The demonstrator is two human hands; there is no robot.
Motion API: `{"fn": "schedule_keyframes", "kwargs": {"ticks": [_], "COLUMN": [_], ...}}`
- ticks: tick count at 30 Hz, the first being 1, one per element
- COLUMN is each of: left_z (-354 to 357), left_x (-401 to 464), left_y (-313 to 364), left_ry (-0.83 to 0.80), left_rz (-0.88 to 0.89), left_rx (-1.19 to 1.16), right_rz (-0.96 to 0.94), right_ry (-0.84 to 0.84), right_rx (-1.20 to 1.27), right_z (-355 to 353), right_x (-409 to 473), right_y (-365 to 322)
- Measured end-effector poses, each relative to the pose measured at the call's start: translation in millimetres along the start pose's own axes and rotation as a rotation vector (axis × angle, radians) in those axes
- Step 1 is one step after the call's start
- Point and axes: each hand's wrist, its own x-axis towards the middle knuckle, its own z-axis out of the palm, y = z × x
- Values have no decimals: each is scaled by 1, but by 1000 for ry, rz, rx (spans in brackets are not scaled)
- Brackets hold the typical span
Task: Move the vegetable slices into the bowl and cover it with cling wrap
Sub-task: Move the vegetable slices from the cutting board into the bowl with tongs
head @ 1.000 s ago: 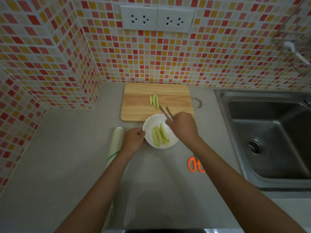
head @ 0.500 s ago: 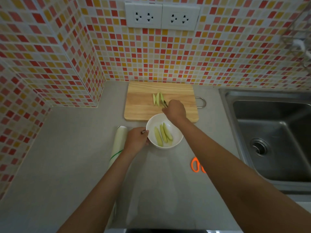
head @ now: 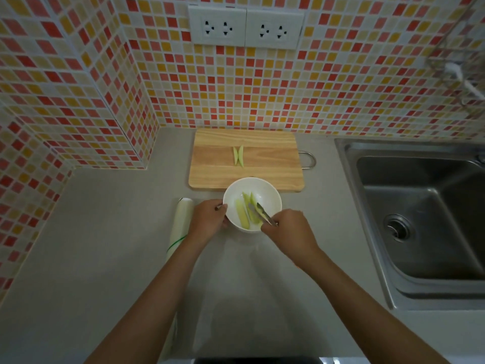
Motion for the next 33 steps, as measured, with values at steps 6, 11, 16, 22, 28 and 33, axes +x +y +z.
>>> {"fn": "schedule_keyframes", "kwargs": {"ticks": [6,11,16,22,28,33], "left_z": [-1,-1,-1,-2,-1,-1], "left_x": [-1,-1,-1,-1,1,1], "left_y": [1,1,1,1,-1,0], "left_ry": [-4,-11,-8,-9,-15,2], "left_rz": [-4,-8,-9,-1,-5,1], "left_rx": [-15,-19,-16,-24,-29,4], "right_rz": [-24,-36,-42,-46,-67,-67], "right_ry": [172,109,62,69,159,82], "right_rx": [69,-64,-161,-77,140,30], "right_z": [-17,-8,8,5,-15,-5], "right_x": [53,112,134,128,62,-7], "right_y": [-23,-50,-58,-51,-28,2]}}
